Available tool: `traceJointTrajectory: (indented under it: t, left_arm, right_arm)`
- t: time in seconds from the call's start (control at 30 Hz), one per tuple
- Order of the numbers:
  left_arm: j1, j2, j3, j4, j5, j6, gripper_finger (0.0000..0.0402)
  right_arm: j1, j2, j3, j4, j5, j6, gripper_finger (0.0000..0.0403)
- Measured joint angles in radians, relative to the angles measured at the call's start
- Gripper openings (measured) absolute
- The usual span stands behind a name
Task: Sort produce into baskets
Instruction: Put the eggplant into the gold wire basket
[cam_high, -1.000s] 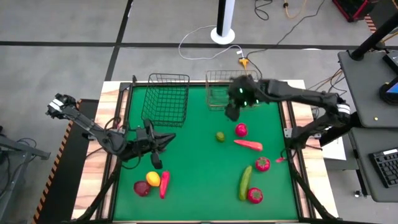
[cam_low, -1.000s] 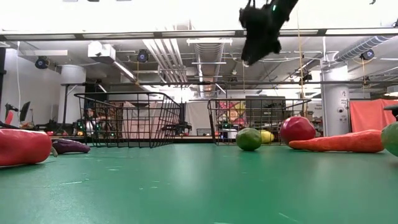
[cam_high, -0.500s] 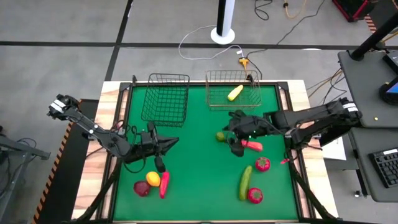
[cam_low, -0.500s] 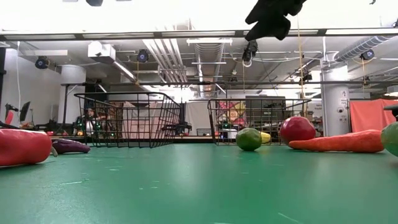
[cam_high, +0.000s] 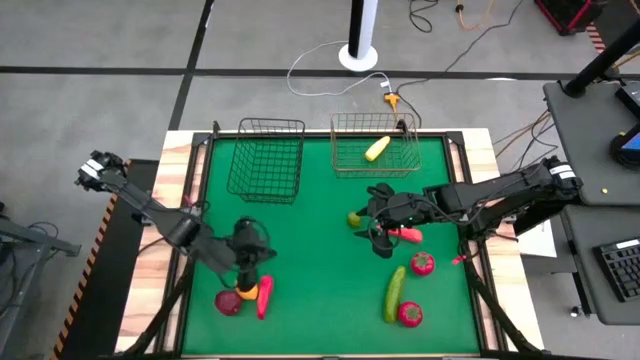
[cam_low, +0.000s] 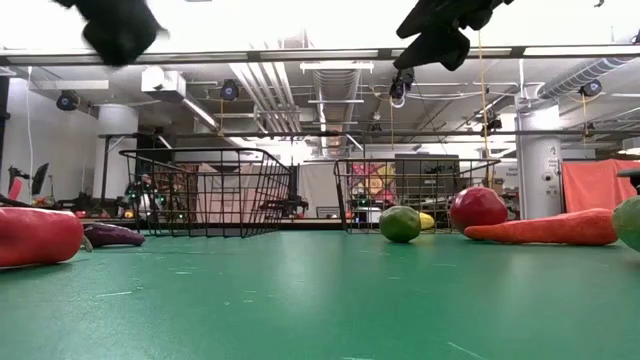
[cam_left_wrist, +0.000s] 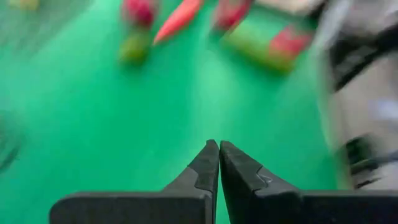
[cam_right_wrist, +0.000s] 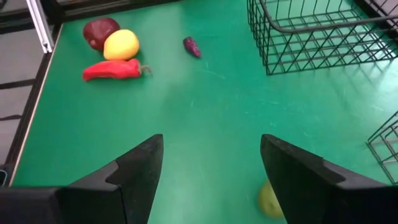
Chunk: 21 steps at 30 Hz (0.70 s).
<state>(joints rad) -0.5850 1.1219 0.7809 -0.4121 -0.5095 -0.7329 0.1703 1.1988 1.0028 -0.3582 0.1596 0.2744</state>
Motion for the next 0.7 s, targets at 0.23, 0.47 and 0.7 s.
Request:
traceJointTrajectory:
  t: [0.23, 0.47, 0.7]
  left_arm:
    - [-0.001, 0.154, 0.117, -0.359, 0.035, -0.115, 0.0017]
    - [-0.001, 0.256, 0.115, -0.411, 0.049, -0.143, 0.0074]
    - [-0.001, 0.33, 0.113, -0.464, 0.034, -0.141, 0.0136]
  right_arm:
    - [0.0, 0.0, 0.003, 0.031, 0.0, -0.024, 0.0265]
    - [0.0, 0.0, 0.002, 0.027, 0.0, -0.023, 0.0268]
    - [0.0, 0.0, 0.002, 0.027, 0.0, -0.023, 0.0274]
